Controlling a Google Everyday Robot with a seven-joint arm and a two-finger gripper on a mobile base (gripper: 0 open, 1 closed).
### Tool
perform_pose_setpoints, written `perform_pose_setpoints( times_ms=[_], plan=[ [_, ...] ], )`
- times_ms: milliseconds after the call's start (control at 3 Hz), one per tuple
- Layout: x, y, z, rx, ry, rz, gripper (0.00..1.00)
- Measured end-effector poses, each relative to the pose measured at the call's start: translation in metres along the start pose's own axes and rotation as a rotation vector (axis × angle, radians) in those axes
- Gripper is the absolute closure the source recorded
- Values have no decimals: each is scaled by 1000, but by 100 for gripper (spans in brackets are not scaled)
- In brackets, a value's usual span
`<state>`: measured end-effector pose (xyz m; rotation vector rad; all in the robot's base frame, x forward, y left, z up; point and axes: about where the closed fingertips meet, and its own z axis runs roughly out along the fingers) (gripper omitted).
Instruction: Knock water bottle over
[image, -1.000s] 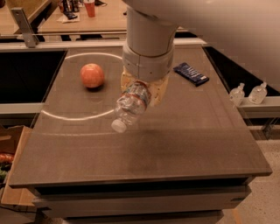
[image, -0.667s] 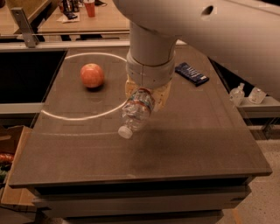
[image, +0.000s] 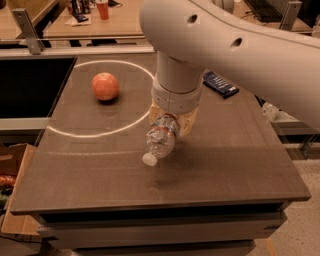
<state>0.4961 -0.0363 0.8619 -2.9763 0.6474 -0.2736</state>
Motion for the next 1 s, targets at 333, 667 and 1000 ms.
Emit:
perform_pose_setpoints(
  times_ms=[333, 667, 1000],
  plan=[
    [3, 2, 16, 2, -24, 8, 100],
    [3, 4, 29, -16, -65, 18, 100],
    [3, 5, 29, -16, -64, 18, 83]
  ],
)
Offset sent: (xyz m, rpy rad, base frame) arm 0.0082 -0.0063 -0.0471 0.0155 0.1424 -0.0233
